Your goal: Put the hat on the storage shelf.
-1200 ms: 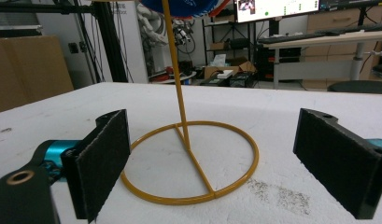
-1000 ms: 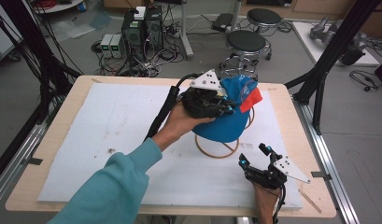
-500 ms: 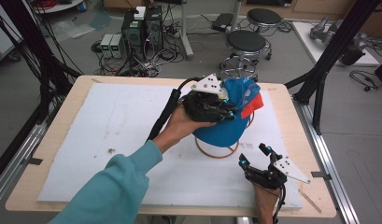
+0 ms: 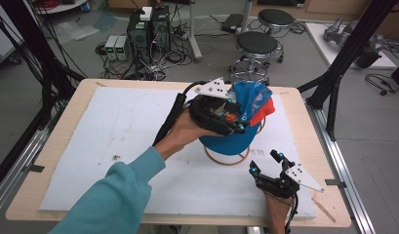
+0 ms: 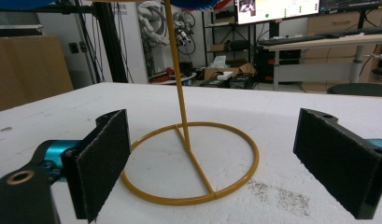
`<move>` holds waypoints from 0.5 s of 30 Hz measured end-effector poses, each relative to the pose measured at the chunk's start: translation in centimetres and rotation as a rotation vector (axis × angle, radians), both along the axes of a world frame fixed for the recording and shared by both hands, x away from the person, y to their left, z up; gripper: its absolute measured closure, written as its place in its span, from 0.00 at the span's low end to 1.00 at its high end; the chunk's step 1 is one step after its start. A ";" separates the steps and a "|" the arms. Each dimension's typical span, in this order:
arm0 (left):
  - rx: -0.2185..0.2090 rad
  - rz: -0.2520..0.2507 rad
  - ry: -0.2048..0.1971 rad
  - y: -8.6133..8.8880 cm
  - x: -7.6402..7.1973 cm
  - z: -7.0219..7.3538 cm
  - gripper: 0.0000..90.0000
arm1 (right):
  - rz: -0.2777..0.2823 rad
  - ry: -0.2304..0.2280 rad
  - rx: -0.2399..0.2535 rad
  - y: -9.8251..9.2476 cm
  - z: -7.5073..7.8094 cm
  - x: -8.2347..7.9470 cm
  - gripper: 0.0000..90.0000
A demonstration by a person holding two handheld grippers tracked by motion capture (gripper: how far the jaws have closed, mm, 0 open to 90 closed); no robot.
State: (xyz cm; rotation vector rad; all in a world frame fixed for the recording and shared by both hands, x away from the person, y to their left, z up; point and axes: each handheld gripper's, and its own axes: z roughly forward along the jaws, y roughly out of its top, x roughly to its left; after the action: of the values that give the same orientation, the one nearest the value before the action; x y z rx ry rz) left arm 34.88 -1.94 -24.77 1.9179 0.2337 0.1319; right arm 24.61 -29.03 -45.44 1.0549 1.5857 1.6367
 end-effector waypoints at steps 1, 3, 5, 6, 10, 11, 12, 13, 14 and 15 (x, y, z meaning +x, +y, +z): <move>-0.007 -0.001 -0.002 0.1 0.0 0.0 0.36 | 0.002 -0.003 -0.007 -0.1 0.0 0.0 0.11; -0.022 0.003 -0.006 0.4 -0.1 0.2 0.29 | 0.002 -0.003 -0.008 -0.1 0.0 0.0 0.11; -0.034 0.014 -0.008 0.8 -0.1 0.4 0.25 | 0.002 -0.004 -0.006 -0.1 0.0 0.0 0.11; -0.044 0.024 -0.010 1.1 -0.2 0.4 0.21 | 0.001 -0.002 -0.007 0.0 0.0 0.0 0.11; -0.063 0.056 -0.028 2.5 -0.2 0.3 0.18 | 0.001 0.002 -0.003 0.0 0.0 0.0 0.11; -0.068 0.065 -0.030 3.0 -0.1 0.1 0.18 | 0.000 0.003 -0.005 0.0 0.0 0.0 0.11; -0.067 0.071 -0.035 3.4 -0.1 0.0 0.18 | 0.002 0.003 -0.004 0.0 0.0 0.0 0.11; -0.069 0.079 -0.041 3.9 -0.2 -0.2 0.18 | 0.001 0.003 -0.003 0.0 0.0 0.0 0.11; -0.077 0.089 -0.047 4.5 -0.2 -0.4 0.18 | 0.000 0.003 -0.004 0.0 0.0 0.0 0.11; -0.078 0.098 -0.054 5.0 -0.3 -0.6 0.18 | 0.001 0.002 -0.004 0.0 0.0 0.0 0.11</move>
State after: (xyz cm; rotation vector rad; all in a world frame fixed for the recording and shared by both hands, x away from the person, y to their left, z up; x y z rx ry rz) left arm 34.63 3.06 -25.37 1.8236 0.2931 0.2364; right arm 24.58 -29.04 -45.42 1.0547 1.5903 1.6331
